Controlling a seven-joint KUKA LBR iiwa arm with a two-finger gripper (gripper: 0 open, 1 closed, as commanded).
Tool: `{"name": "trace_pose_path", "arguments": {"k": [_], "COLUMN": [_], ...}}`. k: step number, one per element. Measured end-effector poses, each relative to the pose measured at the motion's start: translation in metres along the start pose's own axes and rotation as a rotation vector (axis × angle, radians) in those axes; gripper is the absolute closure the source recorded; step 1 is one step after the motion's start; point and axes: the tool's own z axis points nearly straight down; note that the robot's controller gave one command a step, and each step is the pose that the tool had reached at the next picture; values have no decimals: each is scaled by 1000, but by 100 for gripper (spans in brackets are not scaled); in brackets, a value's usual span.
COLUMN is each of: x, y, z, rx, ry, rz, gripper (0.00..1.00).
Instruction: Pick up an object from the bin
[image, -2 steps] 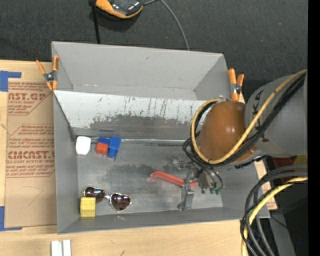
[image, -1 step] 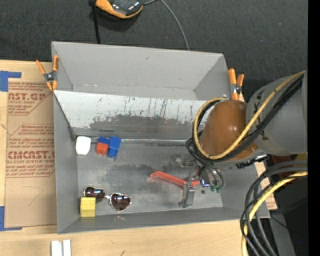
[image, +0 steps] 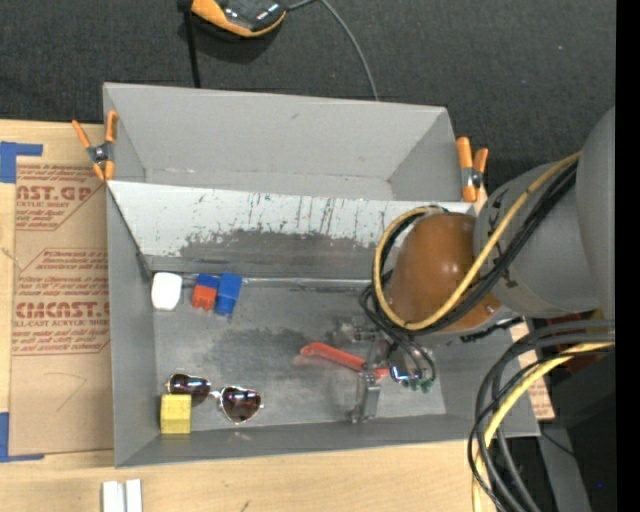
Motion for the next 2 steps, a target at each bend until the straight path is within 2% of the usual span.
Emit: {"name": "trace_pose_path", "arguments": {"k": [1,2], "x": [2,2], "y": [-10,-10], "z": [10,10], "rx": [-3,-3], "ry": [2,2], "rz": [69,69], "gripper": [100,100]}}
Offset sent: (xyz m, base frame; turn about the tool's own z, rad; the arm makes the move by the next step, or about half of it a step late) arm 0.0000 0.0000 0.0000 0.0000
